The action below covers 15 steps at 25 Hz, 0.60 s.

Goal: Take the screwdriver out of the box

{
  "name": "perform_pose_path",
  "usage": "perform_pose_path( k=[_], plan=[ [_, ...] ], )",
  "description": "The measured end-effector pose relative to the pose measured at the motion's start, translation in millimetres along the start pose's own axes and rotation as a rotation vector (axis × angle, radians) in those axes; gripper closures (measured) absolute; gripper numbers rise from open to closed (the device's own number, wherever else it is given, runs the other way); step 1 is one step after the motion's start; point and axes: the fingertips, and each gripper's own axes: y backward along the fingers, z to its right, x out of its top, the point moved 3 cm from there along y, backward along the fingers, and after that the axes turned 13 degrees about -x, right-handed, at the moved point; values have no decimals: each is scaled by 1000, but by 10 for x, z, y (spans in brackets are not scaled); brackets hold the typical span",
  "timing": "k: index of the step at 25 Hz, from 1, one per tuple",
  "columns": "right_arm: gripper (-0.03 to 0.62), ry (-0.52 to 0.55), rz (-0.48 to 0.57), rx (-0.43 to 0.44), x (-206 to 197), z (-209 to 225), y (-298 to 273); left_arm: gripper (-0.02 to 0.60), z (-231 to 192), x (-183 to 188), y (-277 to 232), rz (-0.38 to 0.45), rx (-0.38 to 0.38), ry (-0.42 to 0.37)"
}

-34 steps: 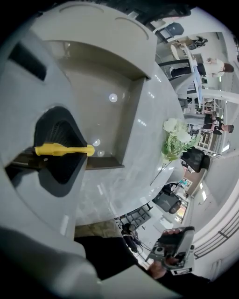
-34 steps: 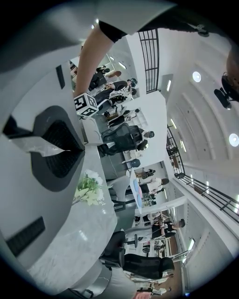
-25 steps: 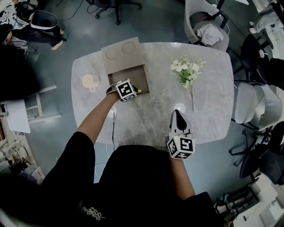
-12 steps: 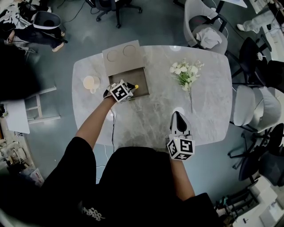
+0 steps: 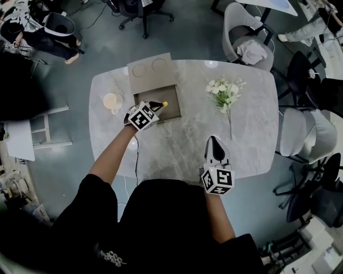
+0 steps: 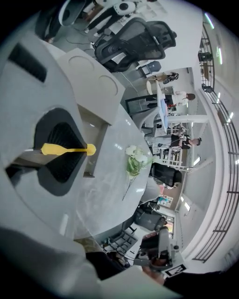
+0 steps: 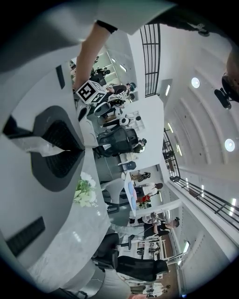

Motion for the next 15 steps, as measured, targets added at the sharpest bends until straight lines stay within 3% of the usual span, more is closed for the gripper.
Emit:
perform_pose_path(
  k=[6, 15],
  plan=[
    [582, 24, 23, 19, 79, -102, 43, 548, 86, 242, 350, 134, 68, 2],
    [582, 74, 94, 68, 349, -277, 60, 549, 304, 637, 1062, 428, 199, 40]
  ],
)
